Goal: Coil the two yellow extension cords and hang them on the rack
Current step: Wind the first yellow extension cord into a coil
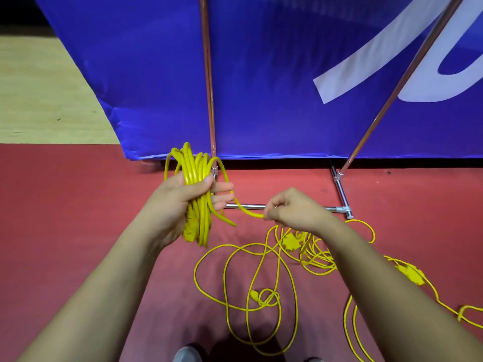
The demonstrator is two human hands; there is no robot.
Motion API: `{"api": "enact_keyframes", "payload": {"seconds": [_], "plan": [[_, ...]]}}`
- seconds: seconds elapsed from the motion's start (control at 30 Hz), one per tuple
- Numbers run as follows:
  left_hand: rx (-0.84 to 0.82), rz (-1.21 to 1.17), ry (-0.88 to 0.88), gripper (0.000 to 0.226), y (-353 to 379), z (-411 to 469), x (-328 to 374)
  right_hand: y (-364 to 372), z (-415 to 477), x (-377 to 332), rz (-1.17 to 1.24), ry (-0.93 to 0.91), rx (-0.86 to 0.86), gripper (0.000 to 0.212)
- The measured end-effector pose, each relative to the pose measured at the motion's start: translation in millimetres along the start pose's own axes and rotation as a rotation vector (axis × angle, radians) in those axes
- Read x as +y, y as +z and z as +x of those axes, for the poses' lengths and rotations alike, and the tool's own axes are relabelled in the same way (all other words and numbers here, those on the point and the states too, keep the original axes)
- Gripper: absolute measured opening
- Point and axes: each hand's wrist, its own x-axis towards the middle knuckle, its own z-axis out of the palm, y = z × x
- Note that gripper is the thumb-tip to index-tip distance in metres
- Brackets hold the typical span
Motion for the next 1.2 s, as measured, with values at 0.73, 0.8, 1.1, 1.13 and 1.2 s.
{"api": "enact_keyframes", "payload": {"seconds": [0.73,0.8,1.1,1.13,1.2], "plan": [[-0.103,-0.092,-0.116,0.013,9,-4,-3,-6,0,13,0.480,-0.277,-0.213,0.006],[-0.121,-0.006,-0.122,0.020,9,-7,0,-8,0,8,0.501,-0.258,-0.072,0.005],[-0.240,-0.004,-0.316,0.034,11,-15,-1,-18,-32,-40,0.283,-0.433,0.098,0.008],[-0.263,0.006,-0.309,0.038,12,-15,-1,-16,-34,-44,0.235,-0.454,0.111,0.009],[-0.314,-0.009,-0.283,0.046,10,-15,0,-15,-37,-50,0.153,-0.474,0.153,0.010]]}}
